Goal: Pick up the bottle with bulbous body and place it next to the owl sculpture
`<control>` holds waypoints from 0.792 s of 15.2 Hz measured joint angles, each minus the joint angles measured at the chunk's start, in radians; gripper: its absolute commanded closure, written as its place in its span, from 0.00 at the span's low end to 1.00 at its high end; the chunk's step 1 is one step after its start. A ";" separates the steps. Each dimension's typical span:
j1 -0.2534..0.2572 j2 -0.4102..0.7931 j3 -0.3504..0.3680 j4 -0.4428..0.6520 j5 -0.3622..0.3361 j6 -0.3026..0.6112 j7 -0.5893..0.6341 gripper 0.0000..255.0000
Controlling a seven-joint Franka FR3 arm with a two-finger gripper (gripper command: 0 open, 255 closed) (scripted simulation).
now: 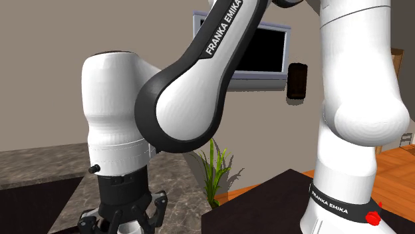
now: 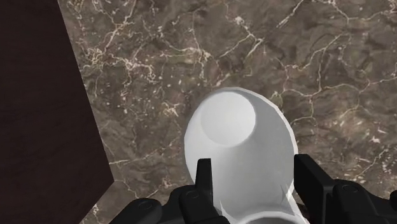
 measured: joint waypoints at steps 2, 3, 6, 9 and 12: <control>0.000 0.000 0.000 0.000 0.000 0.000 0.000 0.00; 0.000 0.000 0.000 0.000 0.000 0.000 0.000 0.00; 0.000 0.000 0.000 0.000 0.000 0.000 0.000 0.00; -0.014 -0.042 0.019 0.009 0.050 -0.038 -0.035 0.00; -0.030 -0.126 0.041 0.022 0.147 -0.111 -0.105 0.00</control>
